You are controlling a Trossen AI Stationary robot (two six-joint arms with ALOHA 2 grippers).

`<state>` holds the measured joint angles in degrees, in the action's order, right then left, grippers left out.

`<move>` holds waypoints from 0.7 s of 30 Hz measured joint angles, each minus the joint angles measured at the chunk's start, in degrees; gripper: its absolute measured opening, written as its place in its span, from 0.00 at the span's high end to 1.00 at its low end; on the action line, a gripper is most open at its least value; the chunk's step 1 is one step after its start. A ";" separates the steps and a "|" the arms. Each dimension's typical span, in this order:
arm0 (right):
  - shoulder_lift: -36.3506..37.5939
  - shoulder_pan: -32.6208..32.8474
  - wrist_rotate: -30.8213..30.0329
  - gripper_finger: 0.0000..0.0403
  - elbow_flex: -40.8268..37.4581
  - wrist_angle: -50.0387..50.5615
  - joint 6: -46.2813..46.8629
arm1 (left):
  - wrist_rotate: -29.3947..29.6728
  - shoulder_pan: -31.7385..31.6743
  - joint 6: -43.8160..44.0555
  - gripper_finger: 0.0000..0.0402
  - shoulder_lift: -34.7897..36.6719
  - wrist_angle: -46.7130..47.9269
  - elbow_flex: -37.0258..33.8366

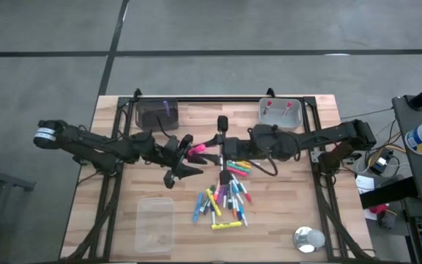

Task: Pick & Place Markers
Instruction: Put the pink highlighter pen into the black bin

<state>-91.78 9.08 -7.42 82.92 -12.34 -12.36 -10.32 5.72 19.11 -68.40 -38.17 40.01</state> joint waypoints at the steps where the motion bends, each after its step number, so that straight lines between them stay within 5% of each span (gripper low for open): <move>1: 0.34 0.01 -2.01 0.83 1.04 4.10 0.07 | 0.63 0.00 -0.01 0.59 0.00 1.15 0.00; 7: 0.33 0.02 -9.50 0.83 7.35 26.13 5.67 | 3.96 -0.02 -1.29 0.59 1.54 8.13 0.00; 21: -1.66 -0.31 -6.21 0.83 17.47 61.16 28.64 | 17.34 -0.02 -7.79 0.59 14.98 30.33 2.74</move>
<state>-93.44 8.78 -13.63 100.39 48.82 16.28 7.02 5.69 11.32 -53.42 -7.83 42.75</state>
